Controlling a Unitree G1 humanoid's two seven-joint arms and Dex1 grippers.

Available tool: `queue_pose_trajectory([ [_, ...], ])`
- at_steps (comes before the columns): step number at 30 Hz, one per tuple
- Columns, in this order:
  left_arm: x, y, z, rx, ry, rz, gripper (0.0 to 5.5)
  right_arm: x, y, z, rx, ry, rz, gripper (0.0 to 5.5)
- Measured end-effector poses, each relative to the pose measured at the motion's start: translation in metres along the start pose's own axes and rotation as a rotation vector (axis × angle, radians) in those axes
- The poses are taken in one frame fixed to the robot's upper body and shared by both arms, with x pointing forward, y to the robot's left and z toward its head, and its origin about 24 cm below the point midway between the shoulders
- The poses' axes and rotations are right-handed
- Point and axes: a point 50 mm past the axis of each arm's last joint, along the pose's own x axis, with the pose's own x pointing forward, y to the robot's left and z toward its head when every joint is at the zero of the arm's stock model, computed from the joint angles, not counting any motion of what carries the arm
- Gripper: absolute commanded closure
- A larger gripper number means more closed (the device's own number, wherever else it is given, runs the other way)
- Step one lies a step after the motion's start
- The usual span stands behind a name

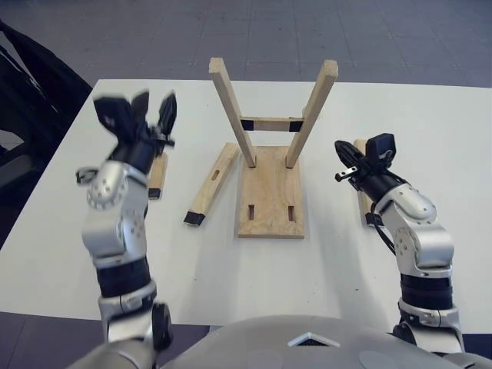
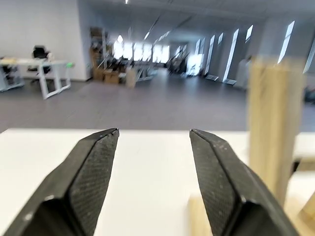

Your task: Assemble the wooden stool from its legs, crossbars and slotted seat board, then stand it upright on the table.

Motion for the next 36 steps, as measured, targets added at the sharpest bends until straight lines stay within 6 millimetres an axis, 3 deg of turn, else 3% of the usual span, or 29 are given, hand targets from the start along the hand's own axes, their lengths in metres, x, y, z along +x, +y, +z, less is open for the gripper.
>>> queue_pose_trajectory([
  [2,-0.018,0.010,-0.019,0.033,0.048,0.051,2.30,-0.005,-0.002,-0.007,0.016,0.024,-0.047,4.80],
  [7,-0.037,0.028,-0.049,0.063,0.156,0.080,2.30,-0.006,-0.006,-0.012,-0.001,0.048,-0.087,4.80],
  [11,-0.047,0.047,-0.076,0.048,0.282,0.135,2.30,-0.006,-0.008,-0.014,-0.016,0.064,-0.092,4.80],
  [16,-0.042,0.055,-0.090,0.017,0.374,0.136,2.30,-0.003,-0.004,-0.015,-0.025,0.072,-0.075,4.80],
  [19,-0.038,0.052,-0.092,0.012,0.406,0.114,2.30,-0.002,-0.004,-0.015,-0.029,0.072,-0.070,4.80],
  [31,-0.022,0.044,-0.084,0.080,0.519,0.145,4.11,0.003,-0.005,-0.007,-0.035,0.044,-0.081,4.76],
  [36,-0.020,0.032,-0.079,0.036,0.496,0.126,4.16,0.006,-0.008,0.001,0.003,0.001,-0.110,4.76],
])
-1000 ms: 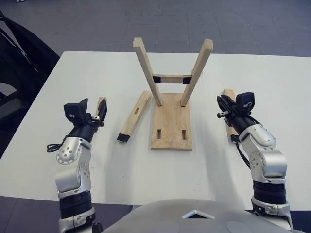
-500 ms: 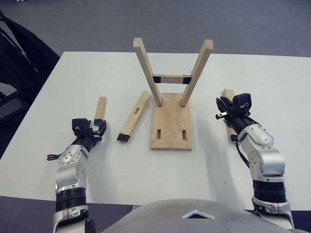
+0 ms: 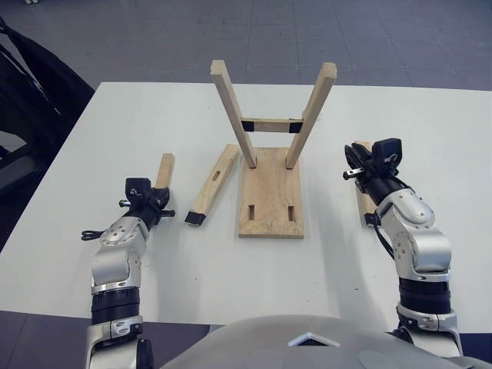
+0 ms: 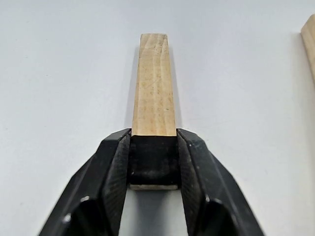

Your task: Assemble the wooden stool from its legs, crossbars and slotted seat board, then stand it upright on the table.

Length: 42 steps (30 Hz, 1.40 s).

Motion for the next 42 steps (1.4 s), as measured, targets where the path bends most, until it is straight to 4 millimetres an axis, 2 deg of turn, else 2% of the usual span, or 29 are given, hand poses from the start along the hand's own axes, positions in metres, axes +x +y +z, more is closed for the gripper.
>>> queue_pose_trajectory([
  [1,-0.001,-0.001,0.007,-0.001,-0.031,0.000,4.16,0.001,-0.002,0.003,0.014,-0.012,-0.009,4.76],
  [3,-0.004,-0.002,0.039,-0.010,-0.181,0.010,4.16,0.002,-0.007,0.016,0.062,-0.050,-0.031,4.76],
  [4,-0.009,-0.005,0.075,0.001,-0.350,0.006,4.16,0.004,-0.010,0.034,0.093,-0.109,-0.034,4.76],
  [6,-0.022,-0.011,0.124,-0.014,-0.589,-0.031,4.16,0.007,-0.010,0.060,0.151,-0.197,-0.002,4.58],
  [7,-0.036,-0.018,0.154,-0.021,-0.740,-0.095,4.16,0.008,-0.007,0.078,0.202,-0.250,0.038,4.46],
  [9,-0.052,-0.031,0.181,-0.001,-0.870,-0.228,4.16,0.008,-0.002,0.097,0.280,-0.295,0.114,4.08],
  [12,-0.070,-0.050,0.204,0.188,-0.960,-0.346,4.16,0.007,0.013,0.117,0.374,-0.310,0.275,3.70],
  [17,-0.083,-0.086,0.212,0.476,-1.044,-0.441,4.16,0.009,0.043,0.133,0.590,-0.260,0.555,3.70],
  [20,-0.078,-0.101,0.194,0.587,-1.022,-0.462,4.16,0.012,0.059,0.142,0.745,-0.240,0.664,3.70],
  [23,-0.070,-0.107,0.173,0.628,-0.976,-0.478,4.16,0.016,0.067,0.146,0.914,-0.219,0.721,3.70],
  [25,-0.070,-0.109,0.171,0.640,-0.987,-0.486,4.16,0.015,0.069,0.151,0.993,-0.225,0.759,3.70],
  [26,-0.069,-0.111,0.170,0.638,-0.984,-0.494,4.16,0.014,0.071,0.155,1.020,-0.226,0.787,3.50],
  [31,-0.067,-0.119,0.164,0.620,-0.978,-0.530,4.16,0.014,0.082,0.159,1.049,-0.195,0.846,2.73],
  [35,-0.066,-0.120,0.162,0.610,-0.968,-0.533,4.16,0.015,0.084,0.159,1.016,-0.176,0.848,2.68],
  [40,-0.061,-0.105,0.167,0.605,-0.964,-0.417,4.16,0.011,0.083,0.155,0.939,-0.153,0.831,2.68],
  [42,-0.060,-0.104,0.167,0.604,-0.961,-0.417,4.16,0.009,0.081,0.152,0.922,-0.145,0.818,2.68],
])
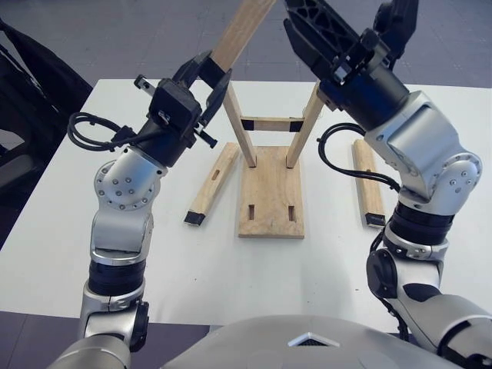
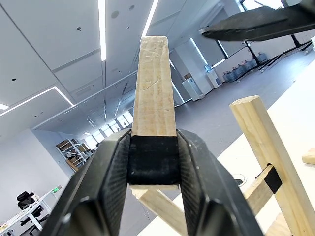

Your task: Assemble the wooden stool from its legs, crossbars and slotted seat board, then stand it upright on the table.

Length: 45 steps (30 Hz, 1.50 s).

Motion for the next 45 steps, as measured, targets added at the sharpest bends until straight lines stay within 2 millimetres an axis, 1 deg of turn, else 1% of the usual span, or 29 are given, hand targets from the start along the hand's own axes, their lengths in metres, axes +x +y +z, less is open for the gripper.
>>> queue_pose_trajectory([
  [4,0.001,-0.005,0.004,-0.010,-0.026,-0.027,4.16,0.000,-0.001,0.001,-0.009,-0.005,-0.002,2.68],
  [8,0.003,-0.012,0.011,-0.028,-0.072,-0.073,4.16,0.001,-0.010,0.002,0.000,-0.022,-0.037,2.68],
  [12,0.003,-0.015,0.016,-0.033,-0.095,-0.092,4.16,0.003,-0.015,0.001,-0.003,-0.018,-0.041,2.68],
  [15,0.002,-0.018,0.014,-0.040,-0.089,-0.112,4.16,0.004,-0.016,0.003,-0.007,-0.025,-0.038,3.19],
  [19,0.001,-0.021,0.012,-0.047,-0.078,-0.136,4.16,0.008,-0.012,0.006,-0.015,-0.035,-0.014,3.97],
  [25,0.001,-0.022,0.013,-0.081,-0.090,-0.144,4.16,0.006,-0.012,0.008,-0.040,-0.029,-0.001,5.00],
  [29,0.001,-0.024,0.013,-0.204,-0.088,-0.174,4.16,0.002,-0.012,0.011,-0.101,-0.001,0.005,5.10],
  [33,0.001,-0.026,0.012,-0.277,-0.075,-0.197,4.16,0.000,-0.010,0.013,-0.200,0.039,0.035,5.10],
  [34,0.001,-0.026,0.013,-0.277,-0.078,-0.199,3.80,-0.001,-0.008,0.014,-0.220,0.046,0.047,5.10],
  [36,0.001,-0.027,0.014,-0.278,-0.078,-0.204,3.52,0.000,-0.006,0.015,-0.230,0.051,0.069,5.10],
  [38,0.001,-0.027,0.013,-0.247,-0.077,-0.201,3.24,0.001,-0.005,0.015,-0.234,0.052,0.080,5.10],
  [41,0.001,-0.024,0.012,-0.144,-0.083,-0.188,2.92,0.001,-0.007,0.016,-0.225,0.047,0.070,5.10],
  [43,-0.003,-0.023,0.009,-0.080,-0.074,-0.202,2.91,-0.001,-0.010,0.020,-0.223,0.029,0.042,5.10],
  [45,-0.015,-0.029,-0.002,-0.022,-0.024,-0.250,2.91,-0.010,-0.015,0.027,-0.253,0.018,-0.010,5.10],
])
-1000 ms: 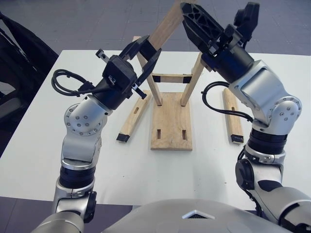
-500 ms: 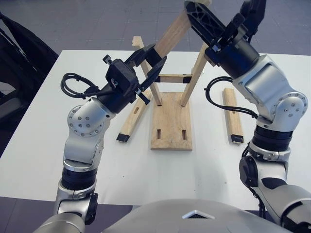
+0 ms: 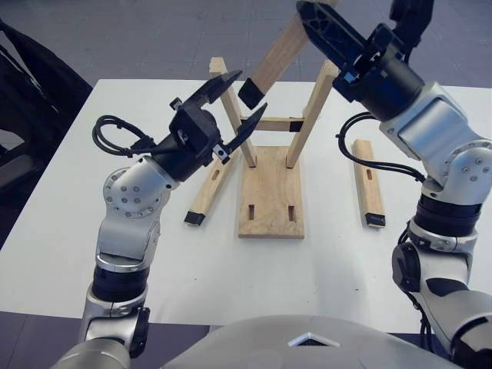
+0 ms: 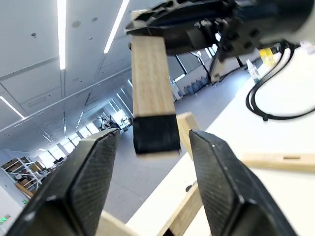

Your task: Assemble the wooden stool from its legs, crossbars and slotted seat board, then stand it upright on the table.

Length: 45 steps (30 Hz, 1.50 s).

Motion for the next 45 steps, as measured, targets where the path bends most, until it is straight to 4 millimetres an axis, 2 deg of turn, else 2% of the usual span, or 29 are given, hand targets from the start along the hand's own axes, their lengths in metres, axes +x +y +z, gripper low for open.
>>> queue_pose_trajectory([
  [3,-0.026,-0.026,-0.033,-0.020,0.150,-0.073,2.91,-0.036,-0.019,0.014,-0.043,-0.013,-0.166,5.10],
  [6,-0.044,-0.041,-0.059,-0.066,0.272,-0.080,2.91,-0.074,-0.020,0.019,-0.131,0.022,-0.301,5.10],
  [9,-0.044,-0.047,-0.063,-0.057,0.288,-0.048,2.91,-0.100,-0.030,0.006,-0.208,0.121,-0.478,5.10],
  [10,-0.042,-0.049,-0.063,-0.059,0.285,-0.039,2.91,-0.110,-0.041,0.001,-0.257,0.165,-0.588,5.10],
  [13,-0.039,-0.053,-0.063,-0.078,0.279,-0.025,2.91,-0.122,-0.066,-0.009,-0.376,0.188,-0.853,5.10],
  [15,-0.037,-0.054,-0.064,-0.087,0.280,-0.025,2.91,-0.124,-0.077,-0.014,-0.437,0.143,-0.976,5.10],
  [17,-0.037,-0.055,-0.064,-0.092,0.286,-0.024,2.91,-0.121,-0.084,-0.022,-0.475,0.108,-1.014,5.10],
  [21,-0.036,-0.056,-0.065,-0.102,0.287,-0.020,2.91,-0.131,-0.104,-0.036,-0.444,0.079,-1.100,5.10],
  [26,-0.035,-0.057,-0.065,-0.113,0.288,-0.008,2.91,-0.140,-0.111,-0.033,-0.468,0.061,-1.144,5.10],
  [33,-0.035,-0.058,-0.066,-0.121,0.291,-0.003,2.91,-0.138,-0.110,-0.037,-0.459,0.049,-1.122,5.10],
  [39,-0.035,-0.058,-0.066,-0.124,0.292,-0.003,2.91,-0.131,-0.090,-0.020,-0.546,-0.025,-1.079,5.10],
  [45,-0.035,-0.058,-0.066,-0.125,0.293,-0.003,2.91,-0.131,-0.086,-0.039,-0.516,0.041,-1.063,5.10],
])
